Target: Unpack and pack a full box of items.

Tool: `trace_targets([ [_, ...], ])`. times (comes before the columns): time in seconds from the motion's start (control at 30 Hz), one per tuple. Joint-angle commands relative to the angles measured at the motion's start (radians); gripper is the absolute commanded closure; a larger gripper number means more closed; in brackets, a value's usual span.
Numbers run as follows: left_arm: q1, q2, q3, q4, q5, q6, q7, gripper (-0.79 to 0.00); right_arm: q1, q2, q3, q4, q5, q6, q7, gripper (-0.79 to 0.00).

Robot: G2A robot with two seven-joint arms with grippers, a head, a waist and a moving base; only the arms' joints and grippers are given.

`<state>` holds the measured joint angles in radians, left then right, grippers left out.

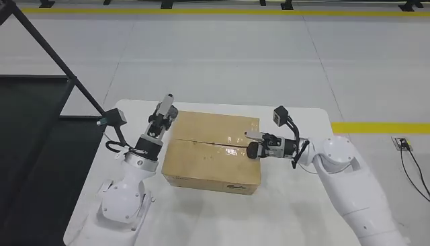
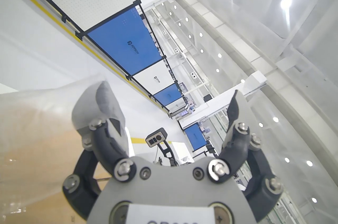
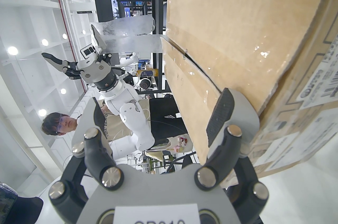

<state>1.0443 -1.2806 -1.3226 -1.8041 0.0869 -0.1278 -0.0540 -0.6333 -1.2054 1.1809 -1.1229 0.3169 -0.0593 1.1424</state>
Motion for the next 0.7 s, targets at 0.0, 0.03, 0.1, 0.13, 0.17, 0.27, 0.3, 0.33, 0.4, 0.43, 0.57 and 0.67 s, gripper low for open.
trace_targets([
  [0.0, -0.005, -0.002, 0.011, 0.001, 0.013, 0.005, -0.002, -0.785, -0.002, 0.001, 0.001, -0.002, 0.001, 0.000, -0.001, -0.785],
  [0.03, -0.008, -0.003, 0.014, 0.002, 0.019, 0.007, 0.000, -0.785, -0.003, 0.002, 0.001, -0.003, 0.003, 0.001, -0.002, -0.785],
  [0.1, -0.014, -0.004, 0.023, 0.003, 0.038, 0.011, -0.001, -0.785, -0.005, 0.003, 0.001, -0.006, 0.004, 0.000, -0.003, -0.785],
  [0.13, -0.016, -0.005, 0.028, 0.002, 0.051, 0.012, 0.000, -0.785, -0.006, 0.004, 0.002, -0.008, 0.004, -0.002, -0.004, -0.785],
  [0.17, -0.016, -0.006, 0.034, 0.000, 0.061, 0.014, 0.000, -0.785, -0.008, 0.004, 0.003, -0.009, 0.004, -0.002, -0.005, -0.785],
  [0.27, -0.018, -0.008, 0.049, -0.005, 0.096, 0.020, 0.001, -0.785, -0.014, 0.007, 0.009, -0.016, 0.010, -0.009, -0.010, -0.785],
  [0.3, -0.019, -0.009, 0.054, -0.005, 0.114, 0.023, 0.001, -0.785, -0.016, 0.008, 0.011, -0.018, 0.011, -0.011, -0.012, -0.785],
  [0.33, -0.020, -0.010, 0.061, -0.007, 0.120, 0.025, -0.001, -0.785, -0.018, 0.009, 0.012, -0.020, 0.011, -0.011, -0.013, -0.785],
  [0.4, -0.023, -0.012, 0.072, -0.009, 0.131, 0.031, -0.002, -0.785, -0.022, 0.011, 0.015, -0.025, 0.013, -0.010, -0.014, -0.785],
  [0.43, -0.025, -0.013, 0.078, -0.010, 0.146, 0.033, -0.003, -0.785, -0.024, 0.012, 0.017, -0.028, 0.013, -0.011, -0.016, -0.785],
  [0.57, -0.034, -0.017, 0.107, -0.011, 0.191, 0.042, -0.006, -0.785, -0.038, 0.016, 0.029, -0.040, 0.022, -0.025, -0.023, -0.785],
  [0.67, -0.044, -0.022, 0.129, -0.003, 0.208, 0.052, -0.006, -0.785, -0.051, 0.021, 0.040, -0.051, 0.028, -0.037, -0.023, -0.785],
])
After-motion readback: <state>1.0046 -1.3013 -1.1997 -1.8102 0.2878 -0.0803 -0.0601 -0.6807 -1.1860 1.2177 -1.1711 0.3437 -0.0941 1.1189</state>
